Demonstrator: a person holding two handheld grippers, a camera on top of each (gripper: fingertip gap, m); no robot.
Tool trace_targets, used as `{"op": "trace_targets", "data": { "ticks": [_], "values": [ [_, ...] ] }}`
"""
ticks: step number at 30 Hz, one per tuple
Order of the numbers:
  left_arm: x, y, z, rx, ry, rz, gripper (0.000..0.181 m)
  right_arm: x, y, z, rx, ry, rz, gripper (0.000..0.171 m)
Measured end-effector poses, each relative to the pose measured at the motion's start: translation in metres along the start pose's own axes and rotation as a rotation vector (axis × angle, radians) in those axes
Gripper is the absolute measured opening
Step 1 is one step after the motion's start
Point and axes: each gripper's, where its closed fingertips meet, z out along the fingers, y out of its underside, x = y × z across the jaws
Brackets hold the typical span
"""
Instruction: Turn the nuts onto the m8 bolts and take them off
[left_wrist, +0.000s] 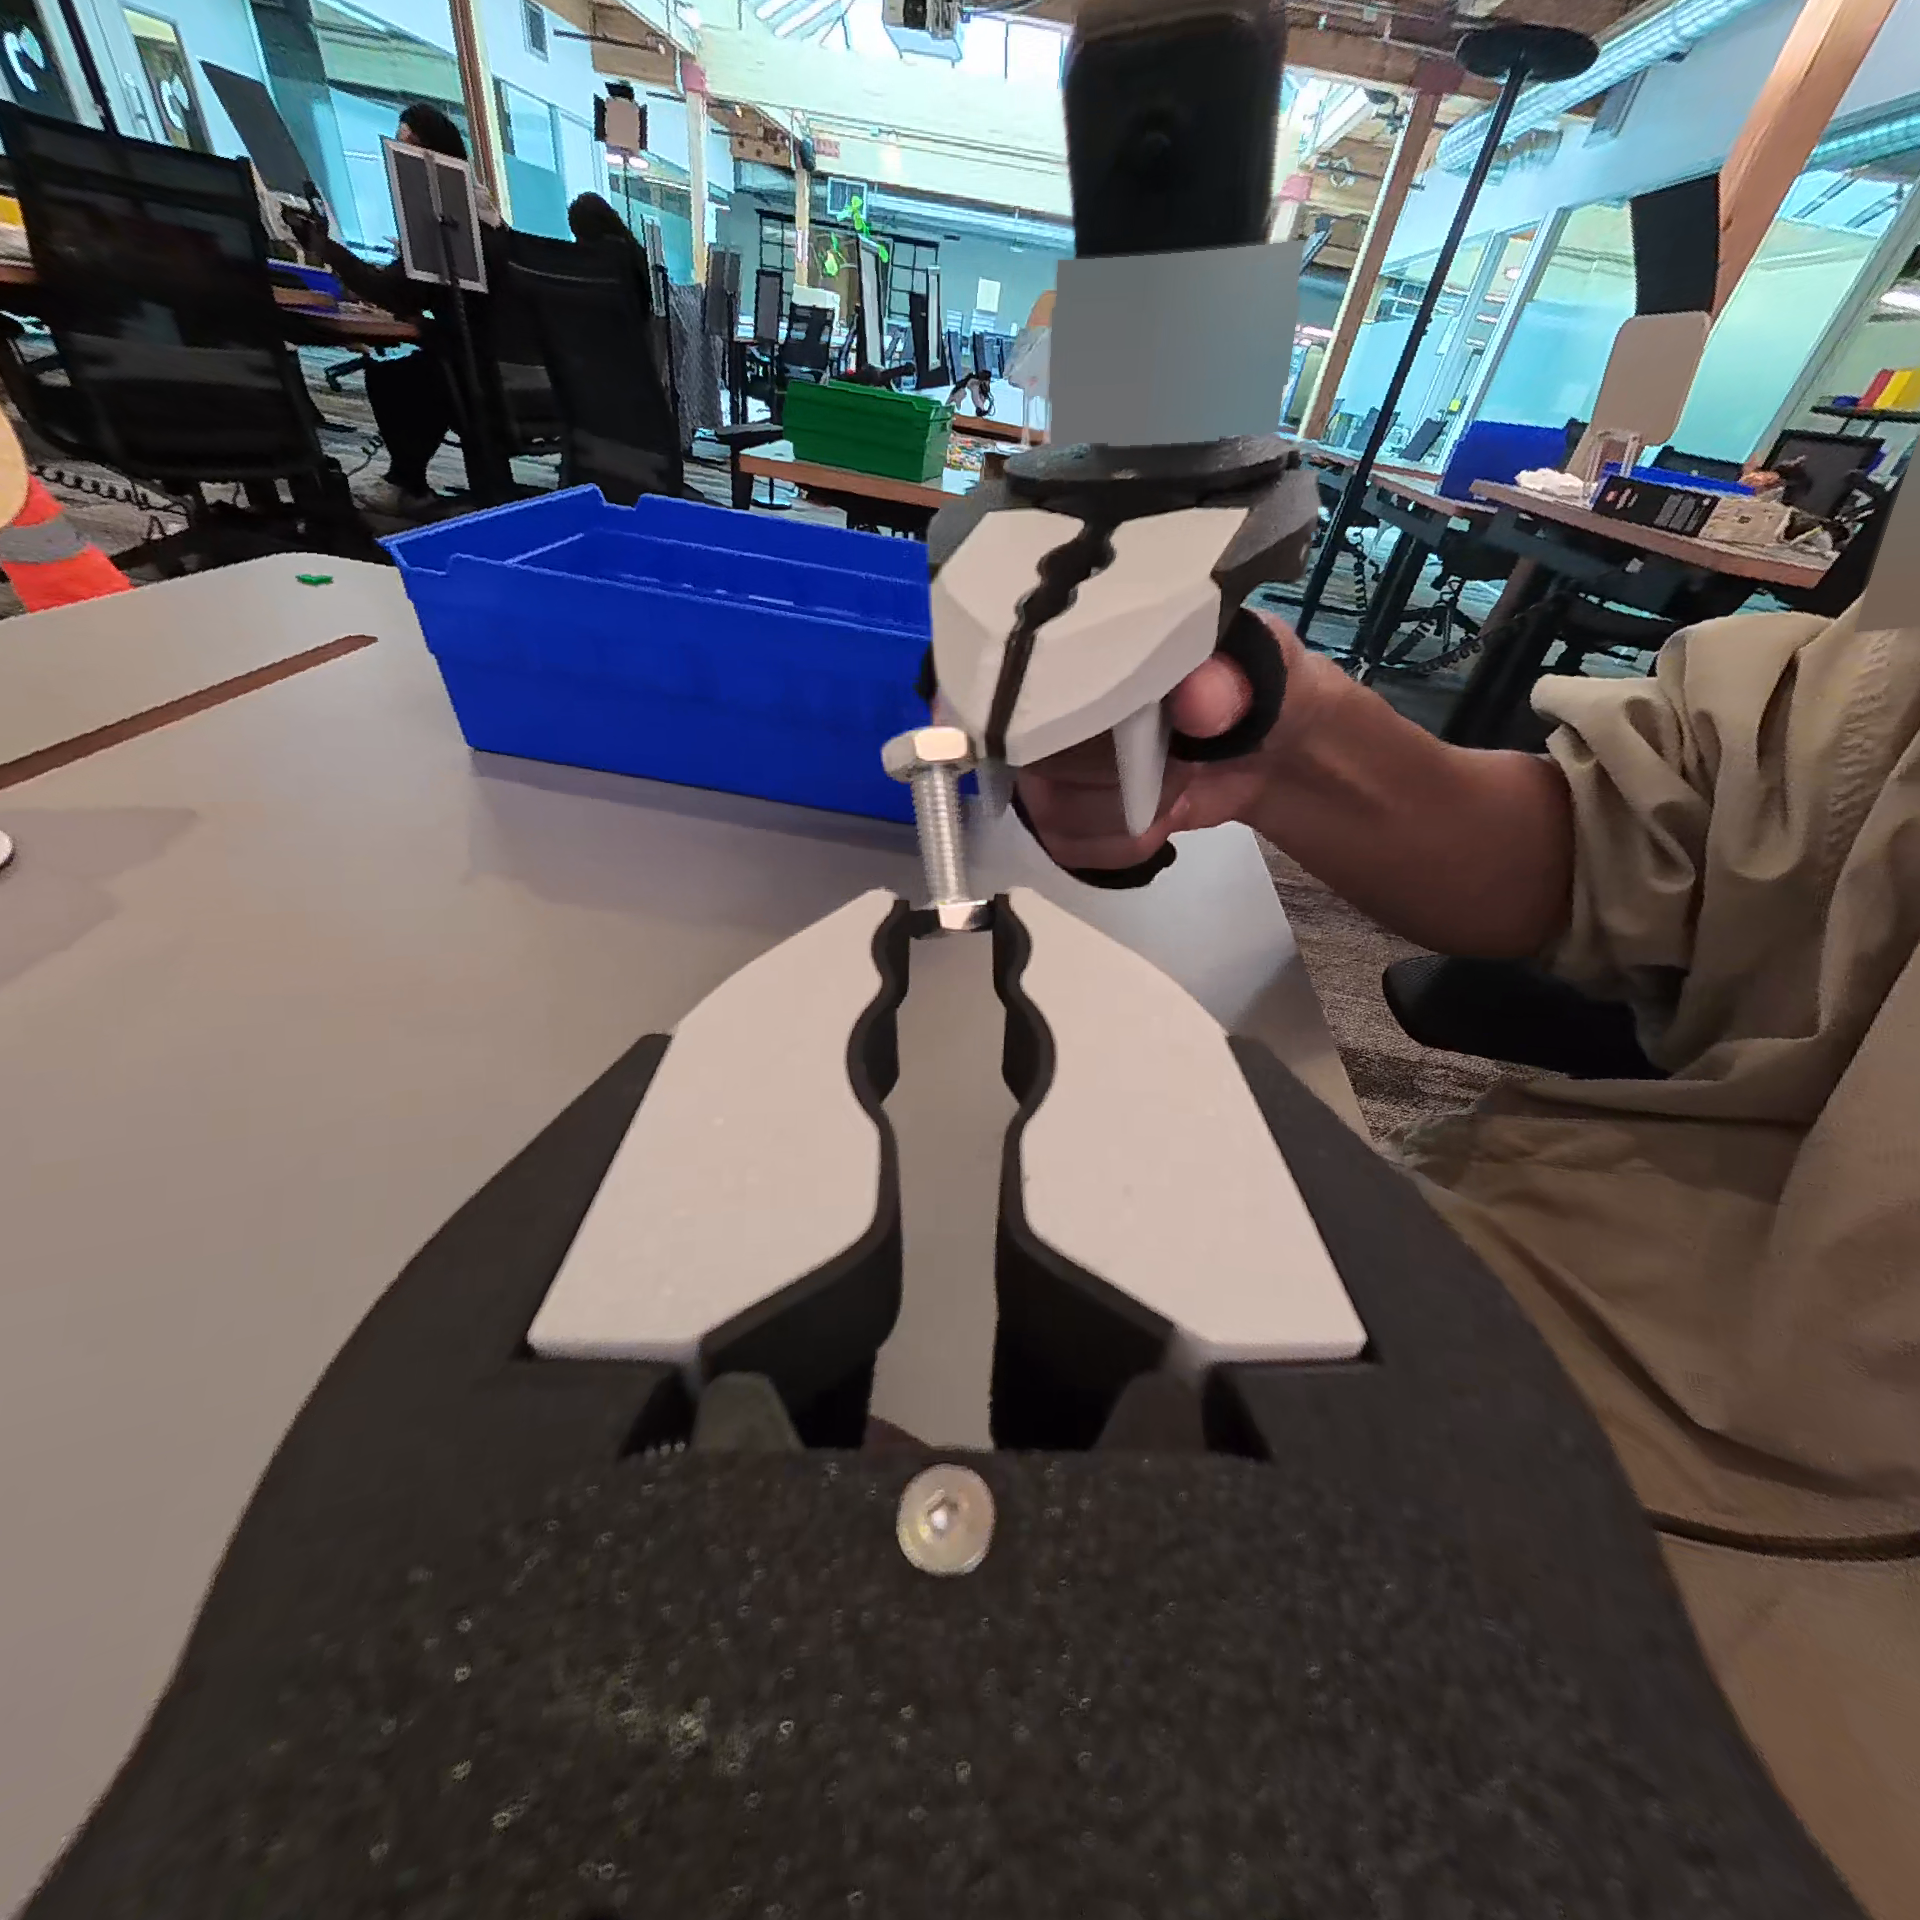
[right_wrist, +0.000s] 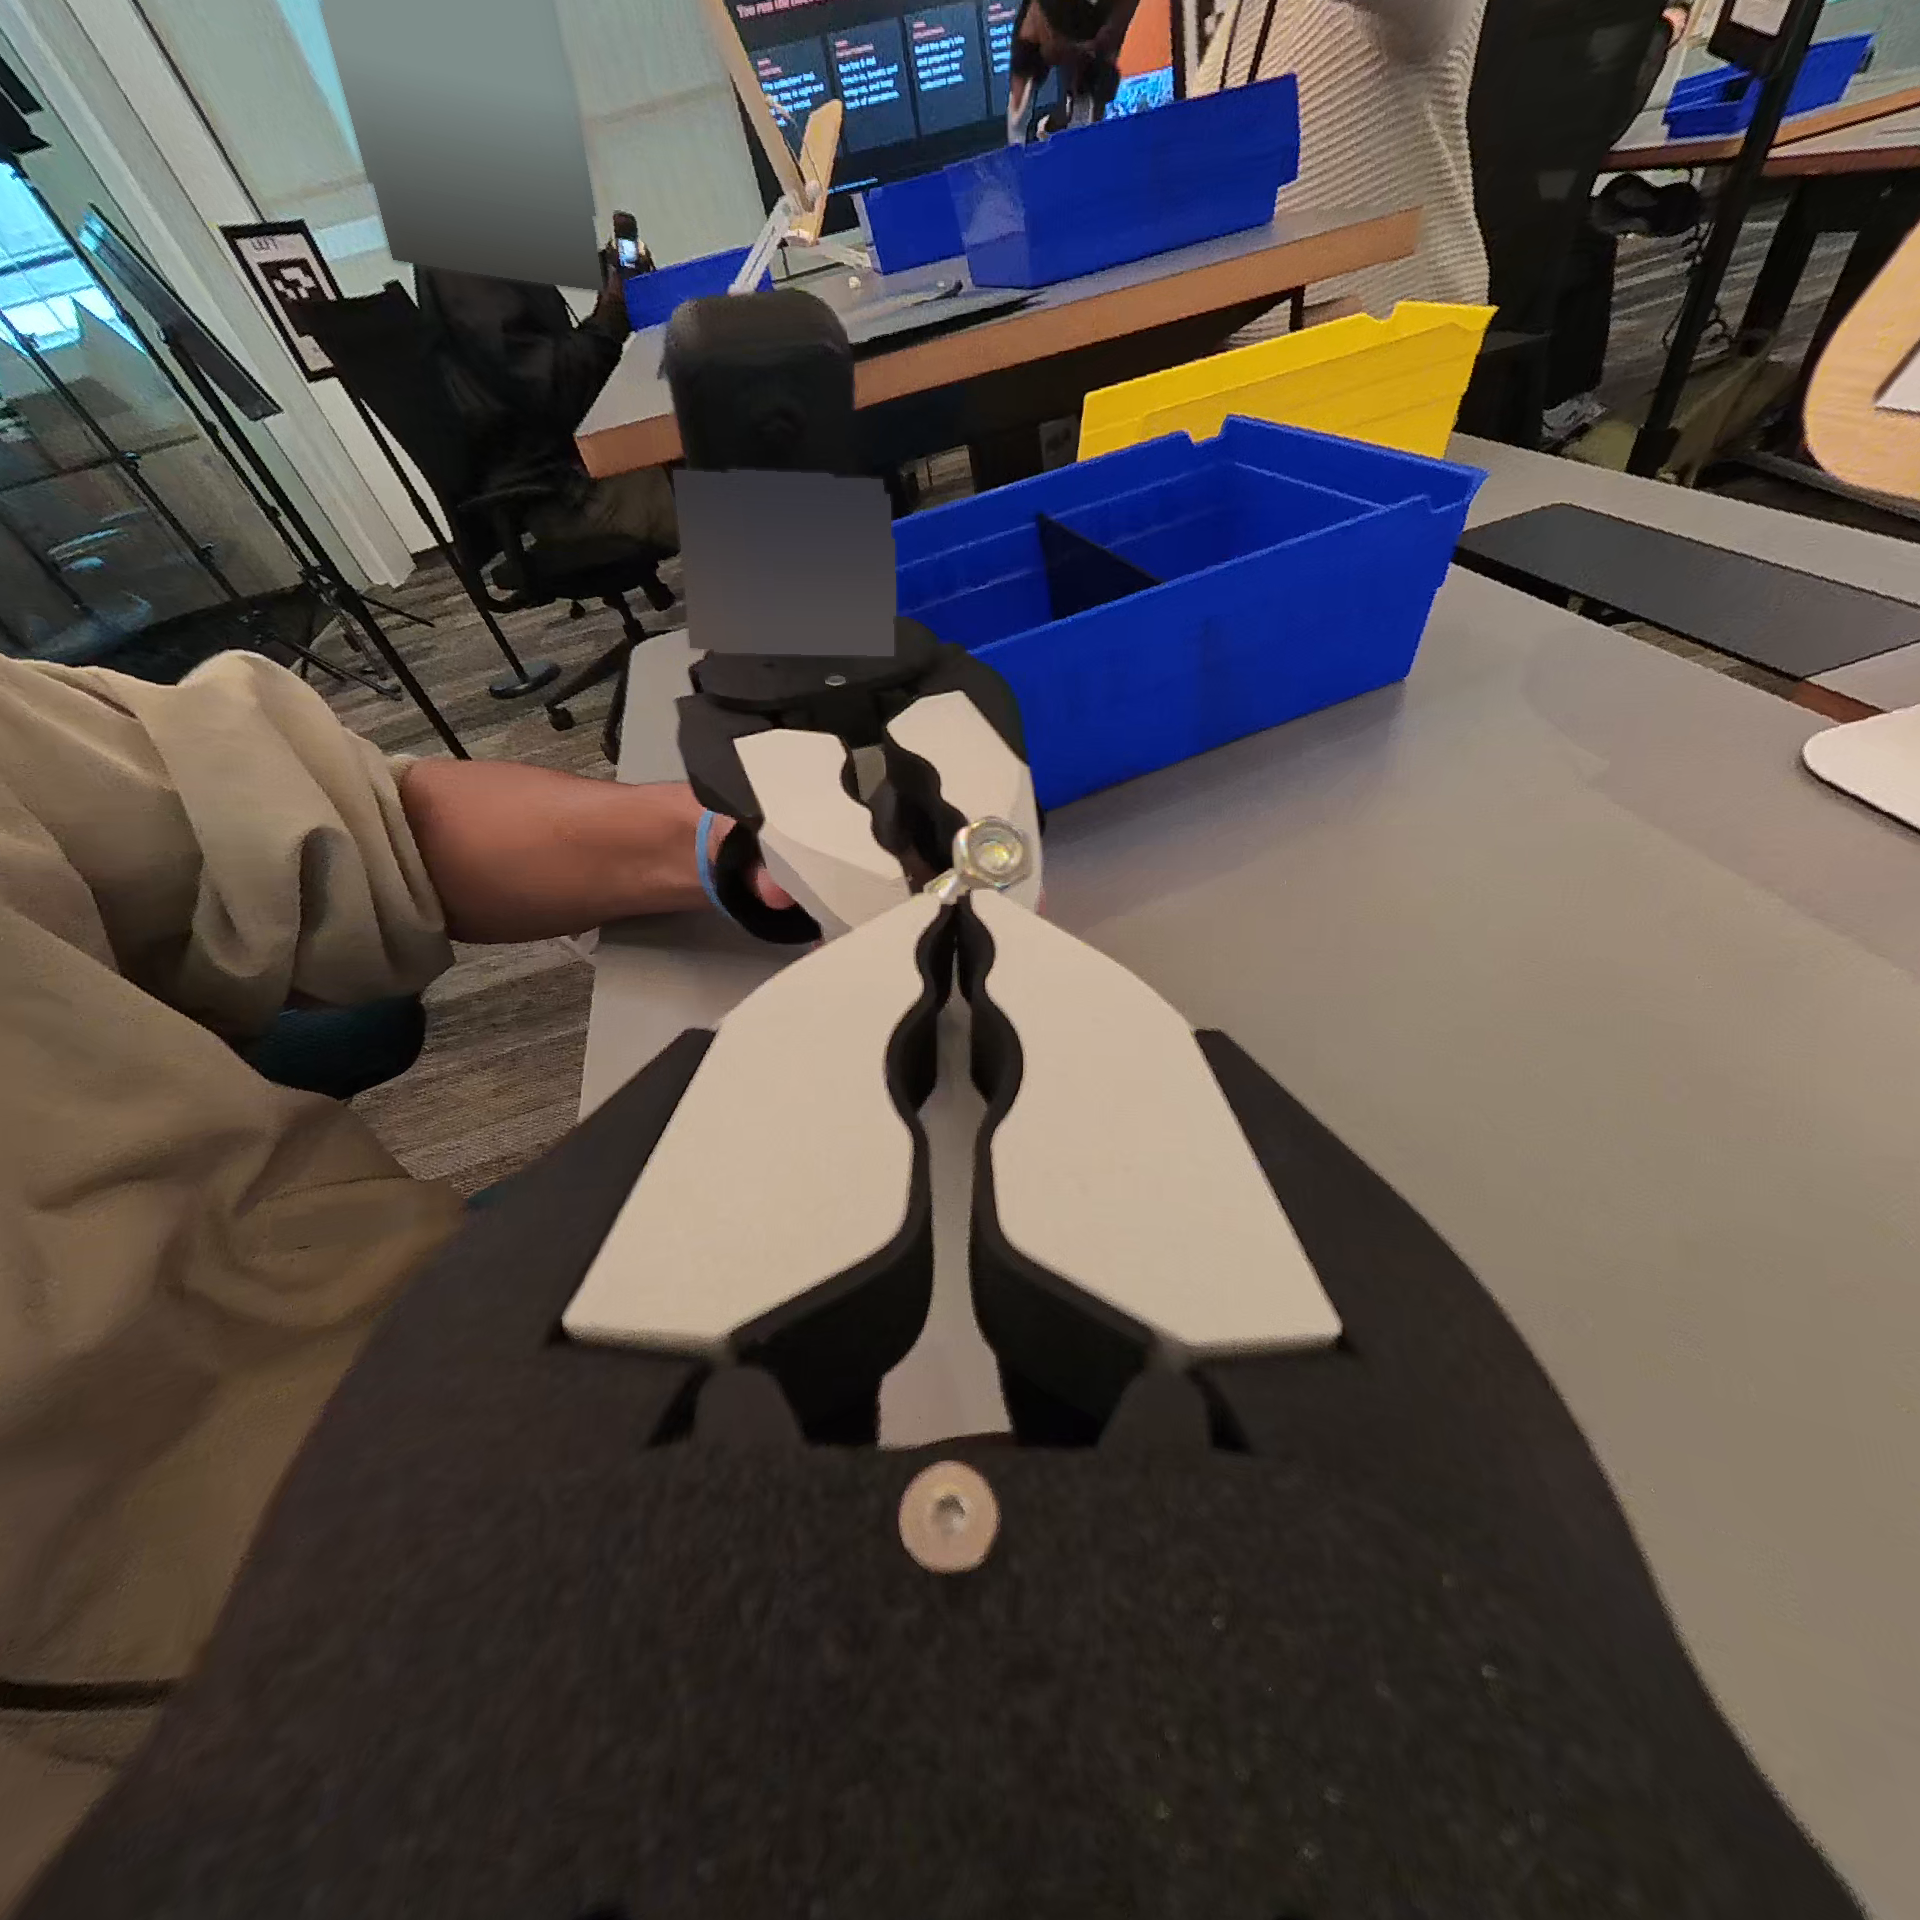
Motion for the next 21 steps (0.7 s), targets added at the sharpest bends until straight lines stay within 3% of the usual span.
{"op": "trace_targets", "data": {
  "ticks": [21],
  "values": [
    [0.007, 0.003, 0.001, -0.024, 0.016, 0.026, 0.015, 0.009, 0.008, 0.01, -0.066, 0.026, 0.032, 0.0]
  ]
}}
